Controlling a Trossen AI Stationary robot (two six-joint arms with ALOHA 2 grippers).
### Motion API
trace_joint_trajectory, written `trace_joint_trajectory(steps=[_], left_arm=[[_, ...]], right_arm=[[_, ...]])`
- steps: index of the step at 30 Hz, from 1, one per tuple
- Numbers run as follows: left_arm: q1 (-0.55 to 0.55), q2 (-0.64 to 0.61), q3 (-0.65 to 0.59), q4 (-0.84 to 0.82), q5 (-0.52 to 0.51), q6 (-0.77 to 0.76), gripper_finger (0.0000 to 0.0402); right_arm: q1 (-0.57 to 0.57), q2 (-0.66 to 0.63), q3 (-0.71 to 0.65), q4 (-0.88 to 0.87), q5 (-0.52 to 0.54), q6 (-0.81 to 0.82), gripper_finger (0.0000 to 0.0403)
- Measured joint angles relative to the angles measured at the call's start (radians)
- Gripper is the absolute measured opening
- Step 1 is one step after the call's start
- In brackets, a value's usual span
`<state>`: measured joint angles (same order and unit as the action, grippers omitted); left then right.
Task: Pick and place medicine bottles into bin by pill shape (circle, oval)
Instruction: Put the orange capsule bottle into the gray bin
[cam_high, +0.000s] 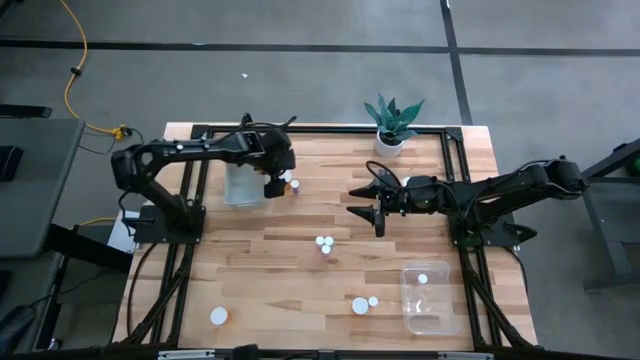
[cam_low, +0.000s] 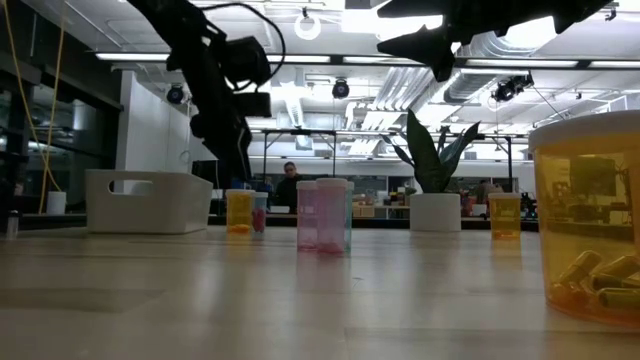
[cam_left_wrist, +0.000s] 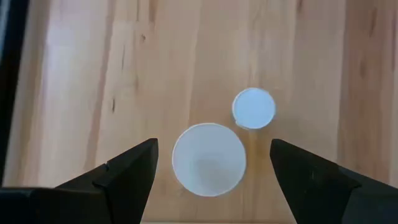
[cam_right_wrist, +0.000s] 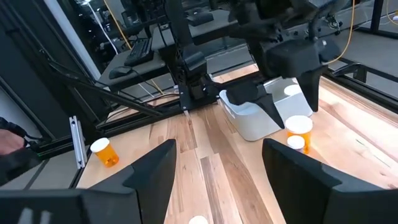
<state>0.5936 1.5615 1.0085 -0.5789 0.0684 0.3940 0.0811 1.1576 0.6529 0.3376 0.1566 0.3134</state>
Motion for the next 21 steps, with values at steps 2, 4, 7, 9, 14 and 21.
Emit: trace_joint_trajectory(steps=[2,4,7,9,14,21], left_arm=[[0.01,0.017,0.0,0.0,0.011,0.003,0.0298],[0.016,0.04,0.001,-0.002,0.025,0.003,0.0298],[0.017,0.066,0.001,-0.005,0.033,0.003,0.0298],[0.017,0.082,0.001,-0.002,0.033,0.003,0.0298],[0.017,0.099,0.0,0.001,0.033,0.003,0.0298],[0.017,0.094,0.0,0.009,0.024,0.004,0.0269]], right_arm=[[0.0,0.0,0.0,-0.003,0.0,0.0,0.0232],[0.0,0.0,0.0,-0.004,0.001,0.0,0.0232],[0.0,0.0,0.0,-0.004,0.002,0.0,0.0232],[0.0,0.0,0.0,-0.004,0.003,0.0,0.0232],[0.0,0.0,0.0,-0.004,0.003,0.003,0.0232],[0.0,0.0,0.0,-0.004,0.003,0.002,0.0232]])
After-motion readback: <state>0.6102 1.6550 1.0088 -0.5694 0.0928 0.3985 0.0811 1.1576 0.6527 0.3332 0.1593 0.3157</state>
